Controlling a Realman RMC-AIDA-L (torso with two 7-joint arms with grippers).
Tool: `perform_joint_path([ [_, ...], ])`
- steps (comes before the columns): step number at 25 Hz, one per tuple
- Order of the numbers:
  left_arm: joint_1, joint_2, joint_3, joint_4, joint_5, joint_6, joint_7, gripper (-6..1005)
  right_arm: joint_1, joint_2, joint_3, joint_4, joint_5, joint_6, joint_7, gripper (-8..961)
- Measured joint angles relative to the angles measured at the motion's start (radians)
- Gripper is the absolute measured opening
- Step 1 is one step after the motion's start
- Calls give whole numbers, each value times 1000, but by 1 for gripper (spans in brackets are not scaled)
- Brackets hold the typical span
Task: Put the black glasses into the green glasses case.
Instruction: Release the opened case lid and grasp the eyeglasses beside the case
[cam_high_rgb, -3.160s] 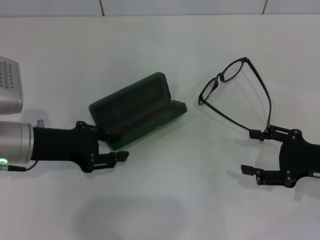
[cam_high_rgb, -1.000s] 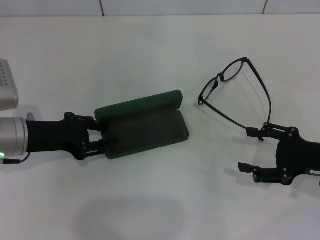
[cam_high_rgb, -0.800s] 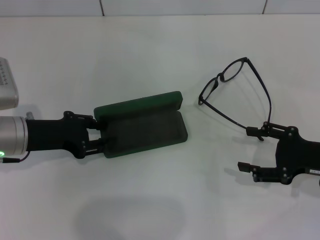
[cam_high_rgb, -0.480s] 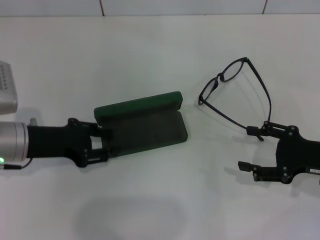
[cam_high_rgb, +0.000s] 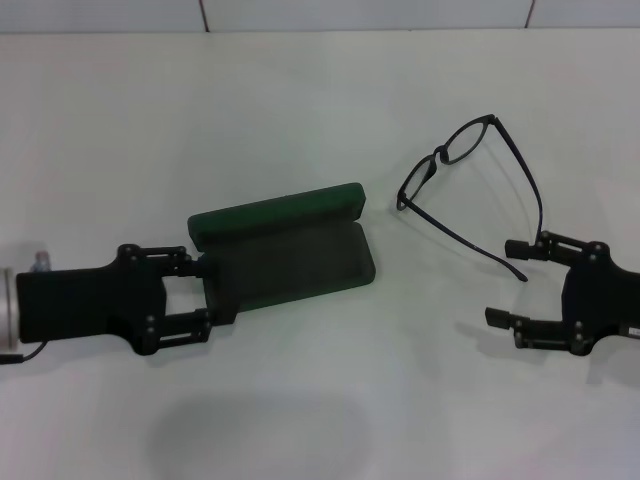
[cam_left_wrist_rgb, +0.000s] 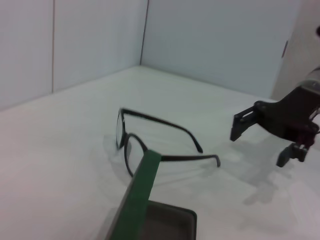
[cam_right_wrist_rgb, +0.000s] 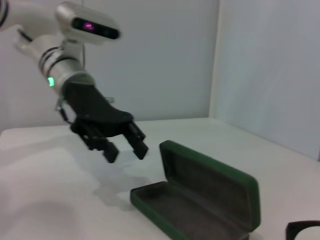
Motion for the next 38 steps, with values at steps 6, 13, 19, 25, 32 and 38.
perform_joint_path([
  [6,36,-1,-11,11,-8,39,27,682,0,0,18,-27,1,3,98,812],
  [13,65,-19,-46,6,-10,96,57,872,3,-15,30,-236,-23,6,422,812],
  [19,74,-25,-40,-14,-10,97,84,872,111,-49,31,-463,-215,7,738,811],
  [25,57,-25,-36,-47,-3,97,90,871,312,-109,27,-502,-470,-39,878,811],
  [32,38,-25,-36,-87,-1,98,106,871,504,-110,-65,-543,-687,-77,809,812],
  [38,40,-25,-38,-101,-5,98,112,871,601,-23,-126,-569,-938,-22,690,812],
])
